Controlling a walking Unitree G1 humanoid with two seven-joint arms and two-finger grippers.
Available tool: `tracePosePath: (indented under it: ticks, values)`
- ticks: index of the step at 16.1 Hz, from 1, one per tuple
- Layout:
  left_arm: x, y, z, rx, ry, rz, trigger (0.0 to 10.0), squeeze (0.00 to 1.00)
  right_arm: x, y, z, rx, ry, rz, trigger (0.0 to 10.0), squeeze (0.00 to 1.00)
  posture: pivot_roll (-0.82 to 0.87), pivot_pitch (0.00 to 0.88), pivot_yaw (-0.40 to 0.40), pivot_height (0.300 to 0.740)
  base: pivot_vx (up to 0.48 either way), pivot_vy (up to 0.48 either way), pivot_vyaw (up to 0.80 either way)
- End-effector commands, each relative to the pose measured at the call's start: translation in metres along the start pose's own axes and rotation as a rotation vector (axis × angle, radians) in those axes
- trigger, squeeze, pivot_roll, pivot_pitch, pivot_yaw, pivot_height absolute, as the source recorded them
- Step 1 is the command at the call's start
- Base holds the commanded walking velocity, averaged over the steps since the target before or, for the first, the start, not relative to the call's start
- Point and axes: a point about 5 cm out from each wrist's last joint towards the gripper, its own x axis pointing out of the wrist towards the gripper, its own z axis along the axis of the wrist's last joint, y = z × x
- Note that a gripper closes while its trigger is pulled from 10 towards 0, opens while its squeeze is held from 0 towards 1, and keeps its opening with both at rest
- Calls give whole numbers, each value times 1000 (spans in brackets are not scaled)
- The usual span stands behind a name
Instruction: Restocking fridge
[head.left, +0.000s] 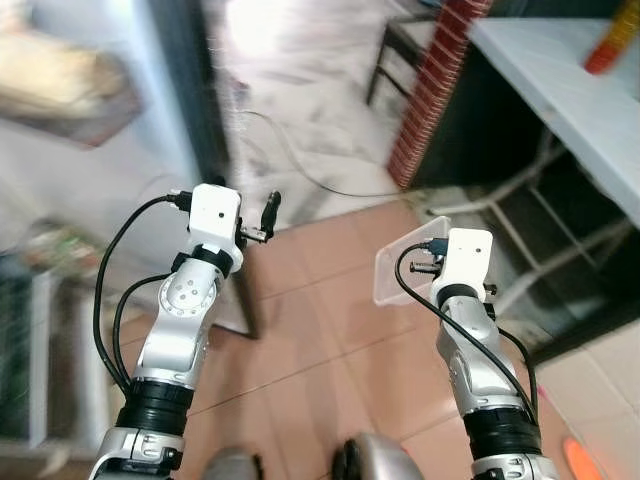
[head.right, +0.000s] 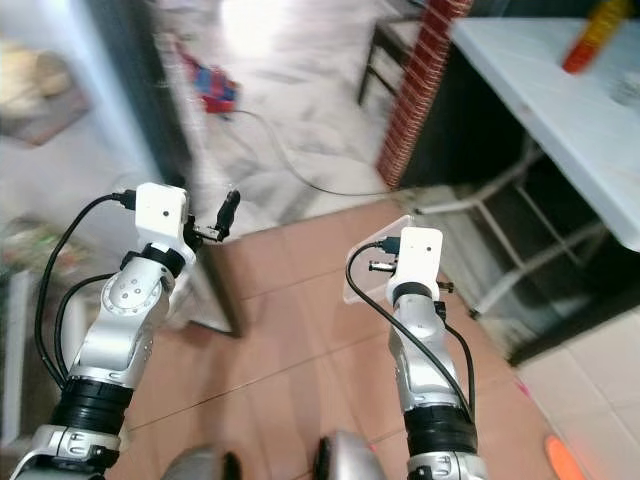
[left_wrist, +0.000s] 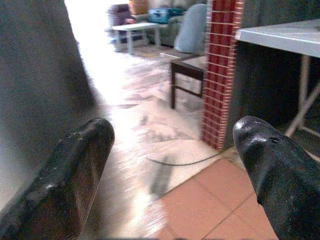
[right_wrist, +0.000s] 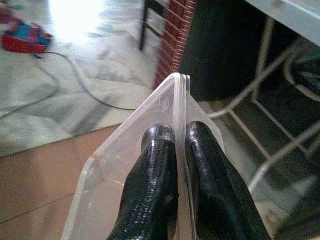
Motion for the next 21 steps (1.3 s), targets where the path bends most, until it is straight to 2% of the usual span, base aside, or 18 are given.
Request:
tracePosePath:
  ticks: [1,5,9,10,12,14,18,21]
  values:
    - [3,-8,0,-4,1,-26,10000,0,1,-10,0,-9,0,-29,10000,0,73,139,-49,740,480,0,0]
    - [3,-7,-2,3,8,-11,10000,0,1,-8,1,-8,-5,-19,10000,0,73,138,-46,740,462,0,0]
    - [-1,-2,0,31,-1,54,10000,0,1,-8,1,-19,-6,-22,10000,0,72,138,-44,740,0,0,0]
    - [-5,2,1,32,-13,93,10000,0,1,-9,0,-23,-6,-24,10000,0,73,140,-45,740,0,0,0]
    - [-22,23,1,16,-30,294,10000,0,1,-9,0,-31,-6,-19,10000,0,81,141,-49,740,0,0,0]
    - [-31,37,-1,1,-20,427,10000,0,2,-6,2,-39,-15,7,10000,0,86,140,-52,740,0,0,0]
    - [-34,49,-1,35,5,523,10000,0,4,-5,4,-51,-20,7,10000,0,87,138,-54,740,0,0,800]
    - [-24,51,-4,23,37,512,10000,0,3,-6,3,-53,-17,5,10000,0,82,139,-53,740,0,0,710]
